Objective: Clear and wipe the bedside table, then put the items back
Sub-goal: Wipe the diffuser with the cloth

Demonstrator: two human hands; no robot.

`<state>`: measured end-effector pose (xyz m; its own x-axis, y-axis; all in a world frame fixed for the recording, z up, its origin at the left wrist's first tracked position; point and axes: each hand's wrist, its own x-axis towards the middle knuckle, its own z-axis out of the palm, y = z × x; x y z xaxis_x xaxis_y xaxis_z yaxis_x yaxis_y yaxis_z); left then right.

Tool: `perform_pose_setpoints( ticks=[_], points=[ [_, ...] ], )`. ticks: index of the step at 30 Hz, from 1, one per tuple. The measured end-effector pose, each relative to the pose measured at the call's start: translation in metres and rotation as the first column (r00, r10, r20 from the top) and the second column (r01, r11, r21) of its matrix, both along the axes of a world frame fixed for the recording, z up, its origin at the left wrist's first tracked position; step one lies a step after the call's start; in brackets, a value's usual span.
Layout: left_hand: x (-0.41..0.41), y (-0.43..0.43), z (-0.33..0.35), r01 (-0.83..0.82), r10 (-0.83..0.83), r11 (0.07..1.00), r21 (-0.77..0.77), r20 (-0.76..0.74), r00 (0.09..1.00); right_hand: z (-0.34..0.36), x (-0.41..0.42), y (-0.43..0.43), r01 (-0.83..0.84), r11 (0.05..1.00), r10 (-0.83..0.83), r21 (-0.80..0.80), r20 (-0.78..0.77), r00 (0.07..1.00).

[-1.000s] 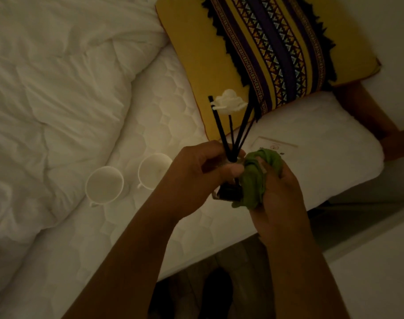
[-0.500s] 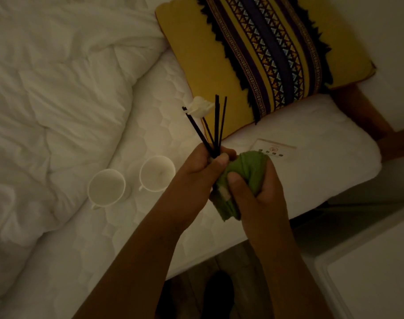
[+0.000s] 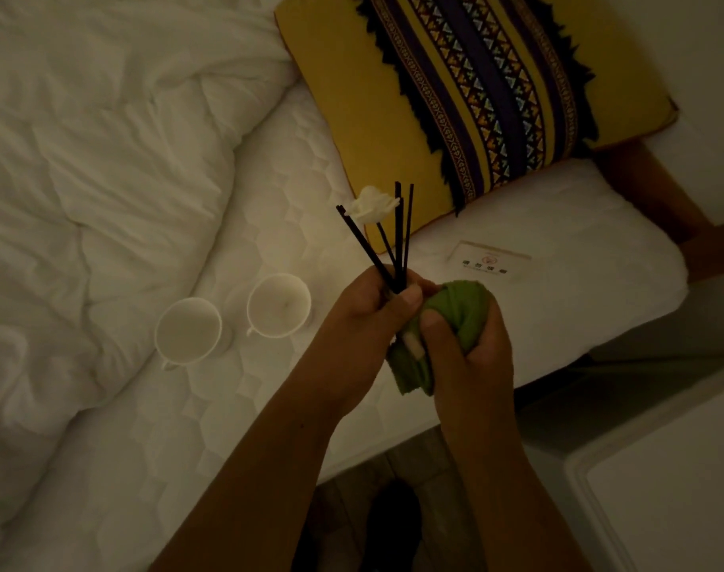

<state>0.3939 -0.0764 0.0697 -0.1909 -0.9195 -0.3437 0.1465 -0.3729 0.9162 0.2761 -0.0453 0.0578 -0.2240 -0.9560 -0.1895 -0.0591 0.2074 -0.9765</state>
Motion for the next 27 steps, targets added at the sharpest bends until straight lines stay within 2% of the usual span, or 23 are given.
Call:
perform_pose_setpoints(
  ticks=[2, 5, 8, 11, 14, 18, 24, 27],
  points=[
    [0.001, 0.000, -0.001, 0.064, -0.064, 0.998, -0.021, -0.013, 0.998, -0.006, -0.005, -0.002, 0.055, 0.994, -0.070, 0.090, 0.169, 0.983],
    [0.004, -0.001, -0.004, 0.158, -0.160, 0.986, -0.044, -0.043, 0.986, -0.017, -0.011, -0.007, 0.147, 0.956, -0.240, 0.252, 0.390, 0.889],
    [0.004, -0.003, -0.008, 0.187, -0.189, 0.981, -0.057, -0.039, 0.981, -0.031, -0.016, -0.015, 0.170, 0.920, -0.331, 0.353, 0.467, 0.820],
    [0.002, -0.009, -0.013, 0.139, -0.138, 0.988, -0.064, 0.024, 0.990, -0.041, -0.020, -0.015, 0.158, 0.920, -0.325, 0.358, 0.472, 0.819],
    [0.005, -0.020, -0.021, 0.045, -0.030, 0.993, -0.108, 0.140, 0.990, -0.053, -0.024, -0.007, 0.126, 0.941, -0.255, 0.314, 0.414, 0.874],
    [0.004, -0.040, -0.043, -0.019, 0.059, 0.992, -0.128, 0.314, 0.948, -0.069, -0.030, 0.001, 0.124, 0.947, -0.186, 0.297, 0.190, 0.964],
    [-0.007, -0.049, -0.091, -0.102, 0.167, 0.980, -0.169, 0.435, 0.885, -0.074, -0.039, -0.002, 0.090, 0.974, -0.096, 0.207, 0.024, 0.995],
    [-0.010, -0.049, -0.116, -0.172, 0.190, 0.982, -0.082, 0.488, 0.852, -0.076, -0.046, -0.006, 0.062, 0.979, -0.063, 0.194, -0.002, 0.998]
  ],
)
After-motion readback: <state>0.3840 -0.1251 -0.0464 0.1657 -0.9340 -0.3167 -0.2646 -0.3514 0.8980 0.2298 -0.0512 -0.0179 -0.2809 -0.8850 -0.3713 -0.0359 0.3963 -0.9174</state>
